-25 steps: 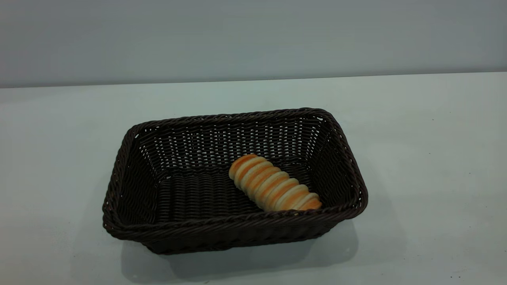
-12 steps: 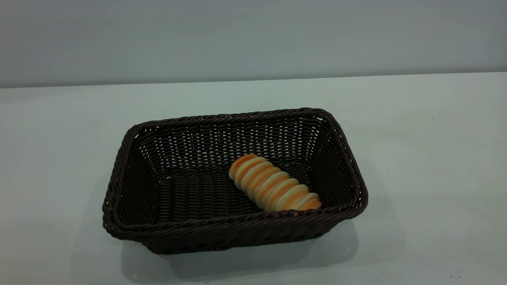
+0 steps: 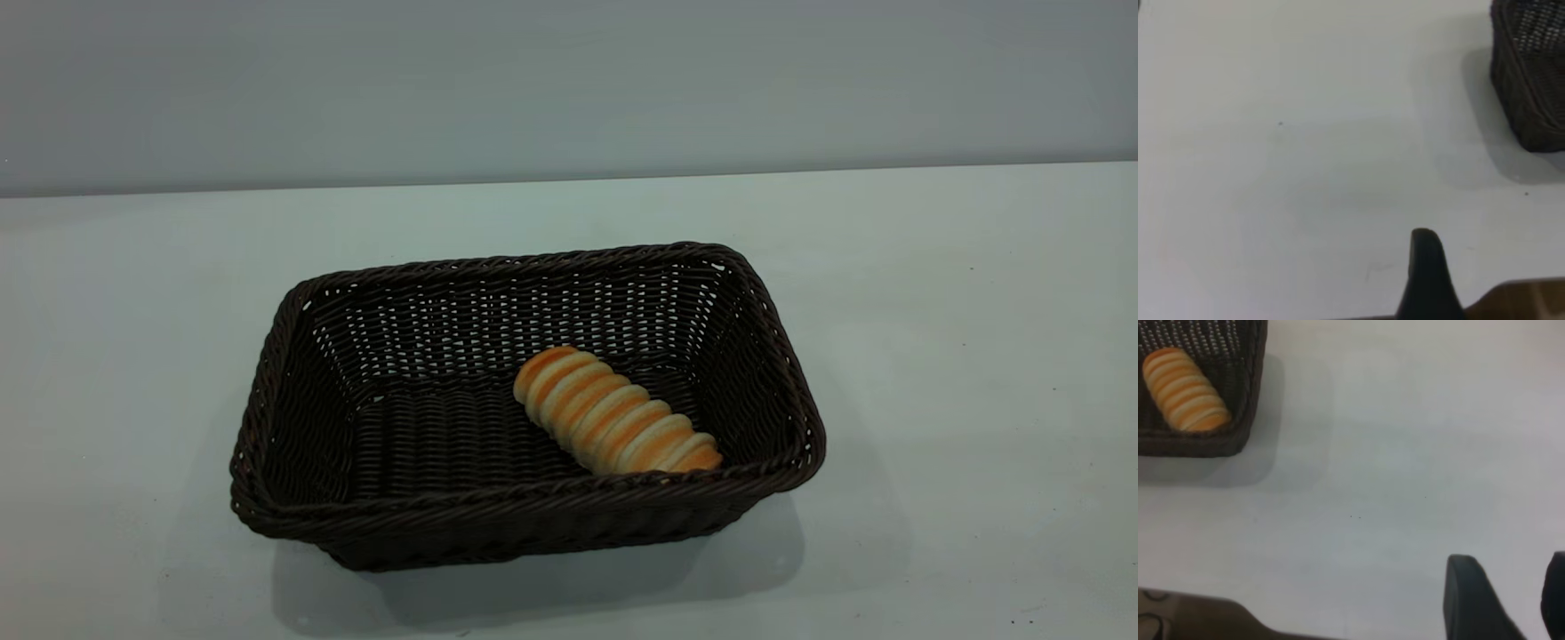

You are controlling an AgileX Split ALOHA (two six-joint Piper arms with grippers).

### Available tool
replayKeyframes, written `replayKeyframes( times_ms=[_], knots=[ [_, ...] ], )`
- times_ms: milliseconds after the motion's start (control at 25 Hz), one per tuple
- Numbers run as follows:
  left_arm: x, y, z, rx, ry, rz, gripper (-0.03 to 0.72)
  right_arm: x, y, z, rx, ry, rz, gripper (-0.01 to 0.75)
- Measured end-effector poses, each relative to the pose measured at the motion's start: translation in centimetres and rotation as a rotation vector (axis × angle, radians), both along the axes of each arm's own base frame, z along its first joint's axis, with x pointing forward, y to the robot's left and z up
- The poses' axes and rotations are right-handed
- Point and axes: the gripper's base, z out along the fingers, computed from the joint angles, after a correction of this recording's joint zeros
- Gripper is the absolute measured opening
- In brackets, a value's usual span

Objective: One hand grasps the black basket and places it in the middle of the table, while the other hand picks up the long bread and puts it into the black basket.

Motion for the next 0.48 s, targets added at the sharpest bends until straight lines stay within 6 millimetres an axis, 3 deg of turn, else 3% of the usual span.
replayKeyframes(
  times_ms=[480],
  knots=[
    [-0.01,-0.07,0.00,0.000,0.000,0.038,0.584,0.00,0.01,0.00,0.001,0.000,0.000,0.244]
  ],
)
